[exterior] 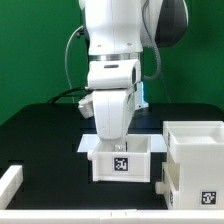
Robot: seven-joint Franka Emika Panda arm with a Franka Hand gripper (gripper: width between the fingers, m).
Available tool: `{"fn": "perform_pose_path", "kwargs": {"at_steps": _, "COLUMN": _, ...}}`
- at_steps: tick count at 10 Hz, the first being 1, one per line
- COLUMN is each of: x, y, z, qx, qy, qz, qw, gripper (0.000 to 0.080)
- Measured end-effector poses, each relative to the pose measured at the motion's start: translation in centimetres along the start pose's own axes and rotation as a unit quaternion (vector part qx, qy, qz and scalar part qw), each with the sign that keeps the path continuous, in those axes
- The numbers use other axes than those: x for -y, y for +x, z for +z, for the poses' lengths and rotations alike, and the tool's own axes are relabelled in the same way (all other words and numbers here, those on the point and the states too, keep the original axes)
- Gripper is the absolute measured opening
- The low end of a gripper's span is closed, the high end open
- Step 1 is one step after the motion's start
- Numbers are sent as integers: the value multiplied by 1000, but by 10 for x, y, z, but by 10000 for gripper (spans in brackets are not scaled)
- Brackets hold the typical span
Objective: Assemble drawer
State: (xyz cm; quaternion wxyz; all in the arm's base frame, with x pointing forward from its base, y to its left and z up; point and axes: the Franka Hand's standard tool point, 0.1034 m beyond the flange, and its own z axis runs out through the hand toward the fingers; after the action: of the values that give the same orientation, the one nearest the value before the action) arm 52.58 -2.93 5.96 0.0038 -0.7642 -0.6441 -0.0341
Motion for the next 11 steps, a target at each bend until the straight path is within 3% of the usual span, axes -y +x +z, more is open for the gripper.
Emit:
{"fn": "perform_pose_path", "kwargs": {"at_steps": 6, "x": -15, "y": -4, "z": -2, "qx": 10, "qy": 2, "qz": -138, "qw": 990, "gripper": 36}}
{"fn": "perform_pose_path", "kwargs": {"at_steps": 8, "x": -14, "y": -5, "z": -1, "qx": 10, "qy": 3, "qz": -129, "qw": 992, "gripper": 36}}
{"fn": "perform_pose_path", "kwargs": {"at_steps": 11, "x": -16, "y": 9, "z": -3, "qx": 14, "qy": 0, "qz": -91, "qw": 996, "gripper": 36}}
